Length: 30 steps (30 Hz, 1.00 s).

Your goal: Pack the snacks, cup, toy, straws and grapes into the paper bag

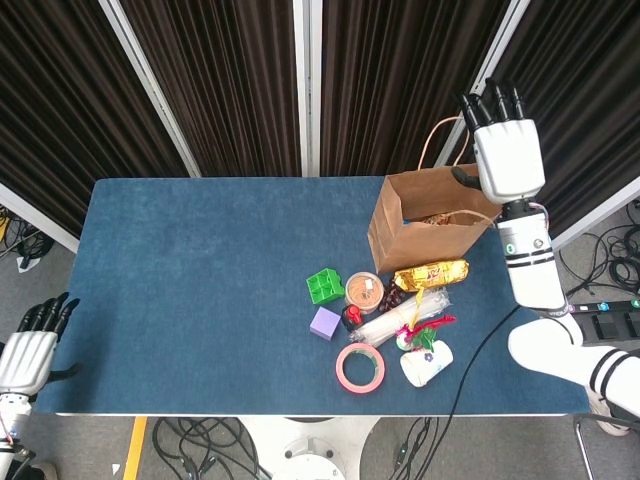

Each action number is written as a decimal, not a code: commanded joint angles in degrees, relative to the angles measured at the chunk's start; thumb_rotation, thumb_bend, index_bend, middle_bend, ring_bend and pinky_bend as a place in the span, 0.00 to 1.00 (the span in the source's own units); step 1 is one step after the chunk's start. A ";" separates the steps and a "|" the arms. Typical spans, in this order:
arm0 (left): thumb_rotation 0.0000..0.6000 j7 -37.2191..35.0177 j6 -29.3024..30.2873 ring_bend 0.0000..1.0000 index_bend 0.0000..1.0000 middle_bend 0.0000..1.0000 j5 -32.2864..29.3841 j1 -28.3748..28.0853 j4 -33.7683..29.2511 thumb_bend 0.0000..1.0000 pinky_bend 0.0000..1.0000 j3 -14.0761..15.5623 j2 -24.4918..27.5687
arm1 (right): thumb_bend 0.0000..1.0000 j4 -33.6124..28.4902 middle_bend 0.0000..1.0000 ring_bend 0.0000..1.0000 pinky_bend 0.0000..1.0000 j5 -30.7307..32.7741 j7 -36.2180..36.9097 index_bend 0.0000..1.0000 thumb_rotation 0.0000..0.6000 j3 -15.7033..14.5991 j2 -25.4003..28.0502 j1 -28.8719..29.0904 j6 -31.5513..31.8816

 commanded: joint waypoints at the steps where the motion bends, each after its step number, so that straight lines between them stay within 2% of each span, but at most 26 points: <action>1: 1.00 0.46 0.14 0.00 0.07 0.04 0.00 -0.07 -0.54 0.05 0.11 -0.13 0.17 | 0.00 -4.68 0.24 0.09 0.11 -7.50 6.07 0.13 1.00 2.13 1.03 -0.89 6.05; 5: 1.00 1.08 0.33 0.00 0.07 0.04 0.04 -0.09 -1.37 0.05 0.11 -0.19 0.45 | 0.00 -10.15 0.24 0.12 0.14 -12.22 10.84 0.17 1.00 0.97 1.14 -1.85 7.62; 8: 1.00 1.51 0.54 0.00 0.07 0.04 0.20 -0.07 -1.87 0.05 0.11 -0.15 0.57 | 0.00 -15.27 0.24 0.12 0.15 -15.23 11.87 0.18 1.00 -1.66 2.48 -3.21 6.77; 13: 1.00 1.76 0.94 0.00 0.07 0.04 0.08 0.17 -2.44 0.05 0.11 -0.19 0.87 | 0.00 -20.88 0.24 0.13 0.17 -22.20 12.66 0.19 1.00 -8.24 5.31 -6.81 5.73; 18: 1.00 1.56 0.74 0.00 0.07 0.04 -0.06 0.27 -2.33 0.05 0.11 -0.06 0.88 | 0.00 -22.40 0.29 0.19 0.24 -27.03 13.40 0.27 1.00 -13.79 9.49 -11.69 6.49; 21: 1.00 1.40 0.60 0.00 0.07 0.04 0.01 0.25 -2.14 0.05 0.11 0.03 0.76 | 0.00 -22.87 0.32 0.23 0.27 -27.62 13.01 0.31 1.00 -15.87 12.85 -13.95 6.09; 26: 1.00 1.38 0.66 0.00 0.07 0.04 0.12 0.29 -1.95 0.05 0.11 0.12 0.42 | 0.00 -24.18 0.34 0.26 0.30 -27.21 11.39 0.35 1.00 -19.96 20.23 -16.87 1.62; 30: 1.00 1.40 0.87 0.00 0.07 0.04 0.23 0.41 -1.89 0.05 0.11 0.17 0.10 | 0.00 -23.84 0.34 0.26 0.30 -27.04 10.04 0.35 1.00 -23.24 22.25 -19.00 -1.66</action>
